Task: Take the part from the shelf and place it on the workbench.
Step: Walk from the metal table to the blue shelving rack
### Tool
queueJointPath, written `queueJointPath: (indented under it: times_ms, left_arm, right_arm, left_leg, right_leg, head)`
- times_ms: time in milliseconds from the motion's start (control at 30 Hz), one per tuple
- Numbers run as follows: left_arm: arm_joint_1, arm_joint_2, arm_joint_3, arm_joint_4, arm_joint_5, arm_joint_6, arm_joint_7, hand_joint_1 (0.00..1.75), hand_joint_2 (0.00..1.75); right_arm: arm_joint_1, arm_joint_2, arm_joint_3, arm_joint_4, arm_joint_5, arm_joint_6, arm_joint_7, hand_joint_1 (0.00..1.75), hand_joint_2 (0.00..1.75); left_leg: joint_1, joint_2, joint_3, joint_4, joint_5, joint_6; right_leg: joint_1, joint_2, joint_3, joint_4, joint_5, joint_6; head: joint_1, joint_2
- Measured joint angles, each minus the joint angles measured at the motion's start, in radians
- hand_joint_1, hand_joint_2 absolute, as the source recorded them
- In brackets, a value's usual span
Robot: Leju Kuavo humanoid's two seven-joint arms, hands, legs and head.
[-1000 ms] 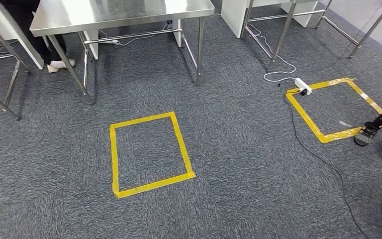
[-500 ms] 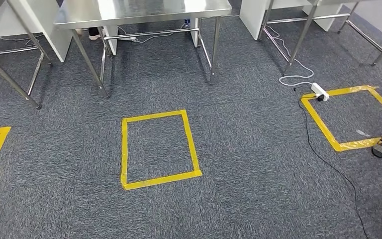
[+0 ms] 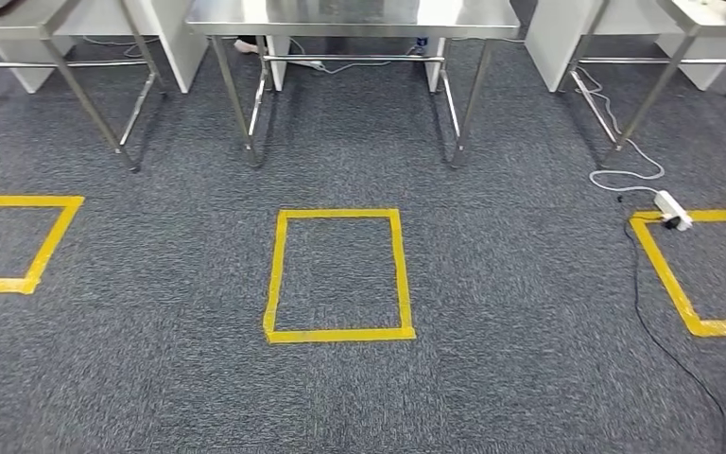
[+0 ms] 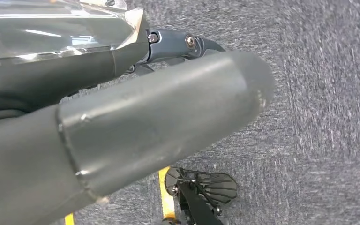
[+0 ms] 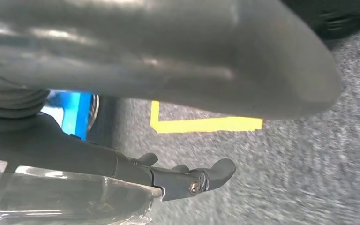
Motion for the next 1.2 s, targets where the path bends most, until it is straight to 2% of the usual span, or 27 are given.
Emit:
queueJointPath:
  times_ms: [67, 100, 133, 200, 267, 300, 333, 367, 400, 433, 500, 533, 567, 633, 667, 700, 767, 833, 867, 900, 933, 967, 1000, 1067, 1133, 1167, 1200]
  left_arm:
    - [0.0, 0.0, 0.0, 0.0, -0.003, 0.0, 0.0, 0.0, 0.0]
    - [0.001, 0.0, 0.0, 0.0, -0.004, 0.001, 0.0, 0.0, 0.0]
    - [0.003, 0.001, 0.0, 0.0, -0.005, 0.001, 0.0, 0.0, 0.0]
    - [0.004, 0.002, 0.0, 0.0, -0.007, 0.001, 0.001, 0.0, 0.0]
    - [0.001, 0.001, 0.0, 0.0, -0.009, 0.001, 0.002, 0.0, 0.0]
    - [0.0, 0.001, 0.0, 0.0, -0.01, 0.001, 0.004, 0.0, 0.0]
    - [0.001, 0.001, 0.0, 0.0, -0.01, 0.001, 0.006, 0.0, 0.0]
    - [0.002, 0.001, 0.0, 0.0, -0.01, 0.002, 0.009, 0.0, 0.0]
    - [0.002, 0.001, 0.0, 0.0, -0.01, 0.003, 0.011, 0.0, 0.0]
    - [0.003, 0.002, 0.0, 0.0, -0.01, 0.005, 0.013, 0.0, 0.0]
    - [-0.001, 0.002, 0.0, 0.0, -0.01, 0.008, 0.014, 0.0, 0.0]
    - [-0.003, 0.002, 0.0, 0.0, -0.01, 0.01, 0.015, 0.0, 0.0]
    - [-0.003, 0.003, 0.0, 0.0, -0.01, 0.01, 0.016, 0.0, 0.0]
    - [-0.001, 0.002, 0.0, 0.0, -0.011, 0.011, 0.017, 0.0, 0.0]
    - [0.001, 0.002, 0.0, 0.0, -0.012, 0.011, 0.017, 0.0, 0.0]
    - [0.001, 0.002, 0.0, 0.0, -0.014, 0.012, 0.017, 0.0, 0.0]
    - [-0.001, 0.002, 0.0, 0.0, -0.018, 0.012, 0.017, 0.0, 0.0]
    - [-0.001, 0.002, 0.0, 0.0, -0.019, 0.012, 0.017, 0.0, 0.0]
    - [0.0, 0.002, 0.0, 0.0, -0.02, 0.012, 0.017, 0.0, 0.0]
    - [0.001, 0.002, 0.0, 0.0, -0.02, 0.012, 0.017, 0.0, 0.0]
    - [0.001, 0.002, 0.0, 0.0, -0.02, 0.011, 0.015, 0.0, 0.0]
    - [0.001, 0.001, 0.0, 0.0, -0.02, 0.012, 0.014, 0.0, 0.0]
    - [0.001, 0.001, 0.001, 0.0, -0.02, 0.013, 0.012, 0.0, 0.0]
    - [0.001, 0.003, 0.004, 0.0, -0.019, 0.018, 0.008, 0.0, 0.0]
    - [0.003, 0.007, 0.009, 0.0, -0.015, 0.026, 0.003, 0.0, 0.0]
    - [0.005, 0.008, 0.013, 0.0, -0.011, 0.029, -0.001, 0.0, 0.0]
    - [0.006, 0.008, 0.016, 0.0, -0.007, 0.033, -0.005, 0.0, 0.0]
  right_arm:
    - [-0.001, 0.0, 0.004, 0.0, 0.001, 0.003, -0.003, 0.0, 0.0]
    - [-0.001, -0.001, 0.005, 0.0, 0.002, 0.005, -0.005, 0.0, 0.0]
    - [-0.002, 0.0, 0.007, 0.0, 0.002, 0.007, -0.006, 0.0, 0.0]
    - [-0.002, 0.001, 0.01, 0.0, 0.001, 0.01, -0.007, 0.0, 0.0]
    - [0.001, 0.001, 0.01, 0.001, 0.0, 0.012, -0.006, 0.0, 0.0]
    - [0.003, 0.001, 0.01, 0.001, 0.0, 0.013, -0.006, 0.0, 0.0]
    - [0.005, 0.001, 0.01, 0.001, 0.0, 0.014, -0.005, 0.0, 0.0]
    - [0.005, 0.001, 0.011, 0.001, 0.0, 0.016, -0.005, 0.0, 0.0]
    - [0.005, 0.002, 0.011, 0.001, 0.0, 0.017, -0.004, 0.0, 0.0]
    - [0.004, 0.003, 0.012, 0.001, 0.001, 0.018, -0.004, 0.0, 0.0]
    - [0.004, 0.005, 0.014, 0.001, 0.002, 0.02, -0.004, 0.0, 0.0]
    - [0.003, 0.006, 0.016, 0.001, 0.002, 0.021, -0.004, 0.0, 0.0]
    - [0.002, 0.007, 0.017, 0.001, 0.002, 0.022, -0.004, 0.0, 0.0]
    - [0.0, 0.007, 0.018, 0.001, 0.002, 0.024, -0.003, 0.0, 0.0]
    - [-0.001, 0.007, 0.018, 0.001, 0.002, 0.025, -0.003, 0.0, 0.0]
    - [-0.001, 0.007, 0.018, 0.001, 0.002, 0.026, -0.003, 0.0, 0.0]
    - [0.002, 0.008, 0.019, 0.001, 0.002, 0.028, -0.003, 0.0, 0.0]
    - [0.006, 0.009, 0.019, 0.002, 0.002, 0.029, -0.003, 0.0, 0.0]
    - [0.007, 0.009, 0.019, 0.002, 0.002, 0.03, -0.003, 0.0, 0.0]
    - [0.008, 0.009, 0.019, 0.002, 0.002, 0.03, -0.003, 0.0, 0.0]
    - [0.008, 0.009, 0.019, 0.002, 0.002, 0.03, -0.003, 0.0, 0.0]
    - [0.008, 0.009, 0.019, 0.002, 0.003, 0.03, -0.003, 0.0, 0.0]
    - [0.007, 0.01, 0.019, 0.002, 0.004, 0.031, -0.004, 0.0, 0.0]
    - [0.006, 0.011, 0.021, 0.002, 0.008, 0.032, -0.006, 0.0, 0.0]
    - [0.004, 0.014, 0.026, 0.002, 0.014, 0.033, -0.006, 0.0, 0.0]
    - [0.003, 0.015, 0.03, 0.002, 0.017, 0.033, -0.006, 0.0, 0.0]
    - [0.003, 0.018, 0.034, 0.002, 0.022, 0.033, -0.005, 0.0, 0.0]
  left_leg:
    - [-0.002, -0.016, -0.007, 0.002, 0.002, -0.011]
    - [0.0, -0.024, -0.011, 0.001, 0.005, -0.017]
    - [0.003, -0.022, -0.015, 0.005, 0.003, -0.022]
    - [0.005, 0.015, -0.04, 0.053, -0.03, -0.03]
    - [0.005, 0.059, -0.095, 0.172, -0.1, -0.038]
    - [0.006, 0.066, -0.125, 0.237, -0.129, -0.041]
    - [0.007, 0.07, -0.145, 0.28, -0.142, -0.044]
    - [0.008, 0.074, -0.148, 0.288, -0.136, -0.045]
    - [0.009, 0.079, -0.13, 0.256, -0.113, -0.044]
    - [0.009, 0.092, -0.094, 0.193, -0.08, -0.042]
    - [0.005, 0.131, -0.022, 0.061, -0.033, -0.035]
    - [0.003, 0.143, -0.004, 0.024, -0.023, -0.03]
    - [0.0, 0.144, 0.001, 0.01, -0.023, -0.026]
    - [-0.001, 0.121, 0.0, 0.006, -0.017, -0.014]
    - [-0.001, 0.111, 0.002, 0.003, -0.012, -0.007]
    - [0.002, 0.101, 0.002, -0.001, -0.007, 0.001]
    - [0.004, 0.08, -0.001, -0.003, 0.001, 0.011]
    - [0.004, 0.055, -0.006, -0.003, 0.004, 0.014]
    - [0.003, 0.04, -0.007, -0.002, 0.005, 0.014]
    - [0.003, 0.026, -0.007, -0.002, 0.006, 0.012]
    - [0.004, 0.012, -0.006, -0.001, 0.006, 0.01]
    - [0.004, -0.001, -0.006, 0.0, 0.007, 0.008]
    - [0.002, -0.014, -0.007, 0.003, 0.007, 0.003]
    - [-0.001, -0.031, -0.012, 0.007, 0.006, -0.008]
    - [0.002, -0.042, -0.018, 0.009, 0.008, -0.018]
    - [0.003, -0.031, -0.023, 0.016, 0.004, -0.023]
    - [0.004, -0.009, -0.032, 0.036, -0.011, -0.027]
  right_leg:
    - [0.003, 0.01, 0.011, -0.038, 0.01, -0.009]
    - [0.002, 0.0, 0.012, -0.038, 0.013, -0.016]
    - [-0.001, -0.009, 0.014, -0.039, 0.016, -0.023]
    - [-0.006, -0.03, 0.016, -0.042, 0.024, -0.039]
    - [-0.003, -0.052, 0.013, -0.043, 0.026, -0.049]
    - [-0.001, -0.065, 0.011, -0.042, 0.025, -0.051]
    - [0.0, -0.077, 0.009, -0.042, 0.025, -0.051]
    - [0.001, -0.089, 0.008, -0.042, 0.025, -0.052]
    - [0.001, -0.1, 0.008, -0.042, 0.024, -0.052]
    - [0.002, -0.111, 0.01, -0.042, 0.023, -0.051]
    - [0.009, -0.129, 0.01, -0.041, 0.019, -0.047]
    - [0.013, -0.137, 0.012, -0.04, 0.017, -0.044]
    - [0.017, -0.146, 0.013, -0.04, 0.015, -0.04]
    - [0.02, -0.16, 0.015, -0.038, 0.012, -0.031]
    - [0.019, -0.149, 0.01, -0.028, 0.004, -0.027]
    - [0.017, -0.127, -0.002, 0.001, -0.014, -0.026]
    - [0.012, -0.072, -0.054, 0.118, -0.075, -0.031]
    - [0.01, -0.051, -0.112, 0.242, -0.119, -0.031]
    - [0.009, -0.048, -0.12, 0.26, -0.119, -0.025]
    - [0.007, -0.046, -0.109, 0.236, -0.101, -0.016]
    - [0.003, -0.04, -0.081, 0.177, -0.072, -0.007]
    - [-0.001, -0.022, -0.047, 0.1, -0.04, 0.001]
    - [-0.003, -0.007, -0.02, 0.036, -0.015, 0.003]
    - [-0.004, 0.011, 0.002, -0.025, 0.007, -0.004]
    - [-0.003, -0.007, 0.005, -0.026, 0.012, -0.018]
    - [-0.004, -0.016, 0.007, -0.027, 0.015, -0.025]
    - [-0.006, -0.027, 0.008, -0.028, 0.018, -0.033]
  head:
    - [-0.001, 0.0]
    - [-0.001, 0.0]
    - [-0.001, 0.0]
    - [-0.006, 0.0]
    - [-0.01, 0.0]
    - [-0.011, 0.0]
    - [-0.011, 0.0]
    - [-0.011, 0.0]
    - [-0.011, 0.0]
    - [-0.011, 0.0]
    - [-0.011, 0.0]
    - [-0.01, 0.0]
    - [-0.009, 0.0]
    - [-0.009, 0.0]
    - [-0.008, 0.0]
    - [-0.008, 0.0]
    - [-0.005, 0.0]
    - [-0.005, 0.0]
    - [-0.005, 0.0]
    - [-0.005, 0.0]
    - [-0.005, 0.0]
    - [-0.004, 0.0]
    - [-0.005, 0.0]
    - [-0.006, 0.0]
    - [-0.007, 0.0]
    - [-0.007, 0.0]
    - [-0.009, 0.0]
